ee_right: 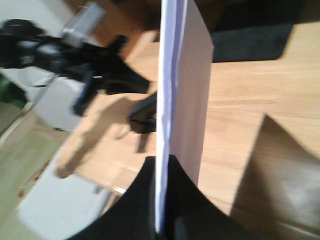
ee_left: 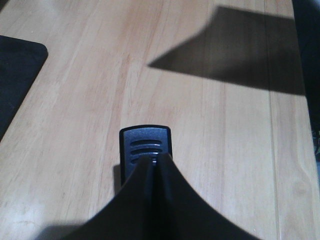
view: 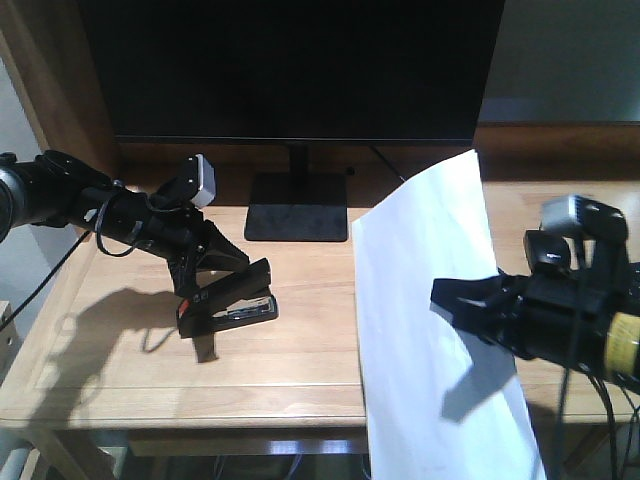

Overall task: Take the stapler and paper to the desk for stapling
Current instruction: 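Swing the right gripper with the paper over the desk beside the stapler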

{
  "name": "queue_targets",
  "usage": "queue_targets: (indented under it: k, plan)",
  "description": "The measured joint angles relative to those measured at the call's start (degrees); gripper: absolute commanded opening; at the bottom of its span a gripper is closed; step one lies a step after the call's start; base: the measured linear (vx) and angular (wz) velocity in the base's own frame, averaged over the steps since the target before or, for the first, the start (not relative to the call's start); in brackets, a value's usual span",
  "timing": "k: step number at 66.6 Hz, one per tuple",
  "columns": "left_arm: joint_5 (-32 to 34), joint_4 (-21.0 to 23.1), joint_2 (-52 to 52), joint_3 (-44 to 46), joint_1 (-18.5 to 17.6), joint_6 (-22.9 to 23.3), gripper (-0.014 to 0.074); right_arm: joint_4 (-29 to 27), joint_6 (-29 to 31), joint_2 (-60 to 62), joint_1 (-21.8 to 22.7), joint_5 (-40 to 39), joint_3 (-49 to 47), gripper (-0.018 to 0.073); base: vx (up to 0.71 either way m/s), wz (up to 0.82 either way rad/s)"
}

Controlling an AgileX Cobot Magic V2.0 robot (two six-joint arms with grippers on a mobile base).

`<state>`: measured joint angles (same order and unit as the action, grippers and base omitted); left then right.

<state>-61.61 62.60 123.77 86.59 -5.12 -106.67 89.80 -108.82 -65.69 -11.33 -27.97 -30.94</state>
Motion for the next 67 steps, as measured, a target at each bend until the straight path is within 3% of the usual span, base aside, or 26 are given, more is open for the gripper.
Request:
queue_targets:
  k: [11,28,51,67]
  plan:
    - [-0.04,0.0,0.0,0.0,0.0,0.0,-0.0007,-4.07,4.8,-12.29,0.0,6.39,-3.67,-0.0002,0.0,0.0]
    - [-0.04,0.0,0.0,0.0,0.0,0.0,-0.0007,-5.16,7.53,-27.29,-0.15,8.38,-9.56,-0.0002,0.0,0.0]
    - [-0.04,-0.02,0.0,0.0,0.0,0.0,-0.0007,-3.58,10.35,-29.89,-0.15,8.1,-11.86,-0.0002,0.0,0.0]
    - [-0.04,-0.02,0.0,0.0,0.0,0.0,-0.0007,-7.25,20.21,-29.68,-0.15,1.39,-11.86,-0.0002,0.0,0.0]
